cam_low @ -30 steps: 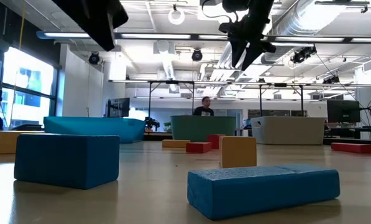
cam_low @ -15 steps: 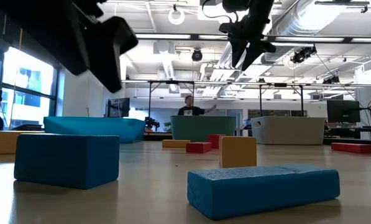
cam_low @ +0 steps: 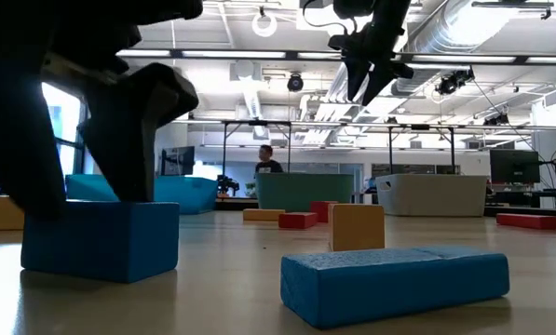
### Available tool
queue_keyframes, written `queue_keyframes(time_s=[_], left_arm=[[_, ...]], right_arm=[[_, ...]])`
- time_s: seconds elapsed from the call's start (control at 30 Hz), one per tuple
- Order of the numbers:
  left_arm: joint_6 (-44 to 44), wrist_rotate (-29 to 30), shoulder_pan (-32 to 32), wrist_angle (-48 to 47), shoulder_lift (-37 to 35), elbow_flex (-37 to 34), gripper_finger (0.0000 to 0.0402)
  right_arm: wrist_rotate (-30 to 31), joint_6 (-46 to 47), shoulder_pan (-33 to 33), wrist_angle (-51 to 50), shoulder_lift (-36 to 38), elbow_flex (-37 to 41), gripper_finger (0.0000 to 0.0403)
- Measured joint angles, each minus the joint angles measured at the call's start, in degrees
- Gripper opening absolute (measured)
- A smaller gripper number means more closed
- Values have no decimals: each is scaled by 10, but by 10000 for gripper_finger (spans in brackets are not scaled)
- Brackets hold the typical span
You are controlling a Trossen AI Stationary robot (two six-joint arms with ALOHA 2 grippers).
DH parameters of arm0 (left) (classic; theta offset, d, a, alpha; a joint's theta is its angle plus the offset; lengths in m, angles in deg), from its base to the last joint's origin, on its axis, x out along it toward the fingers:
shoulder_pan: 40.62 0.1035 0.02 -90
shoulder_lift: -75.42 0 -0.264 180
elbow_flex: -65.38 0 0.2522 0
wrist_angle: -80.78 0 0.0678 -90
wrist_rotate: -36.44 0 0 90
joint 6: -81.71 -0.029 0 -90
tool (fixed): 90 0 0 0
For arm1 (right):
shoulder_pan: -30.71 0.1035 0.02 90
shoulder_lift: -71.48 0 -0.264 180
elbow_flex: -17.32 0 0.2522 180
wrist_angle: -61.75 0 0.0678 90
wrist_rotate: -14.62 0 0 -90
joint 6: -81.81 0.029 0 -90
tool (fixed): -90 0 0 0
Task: Sort & place blocks by color
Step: Put the blue block into the green bin
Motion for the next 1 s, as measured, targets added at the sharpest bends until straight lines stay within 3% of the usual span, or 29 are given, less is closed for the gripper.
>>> queue_keyframes(time_s=[0.27,0.87,1.0], left_arm=[[20,10,0,-3,14,0,215],[5,-36,29,13,12,1,17],[18,-58,43,16,11,1,12]], right_arm=[[0,0,0,-1,0,0,167],[0,-2,2,-1,0,0,167],[0,-2,2,-1,0,0,167]])
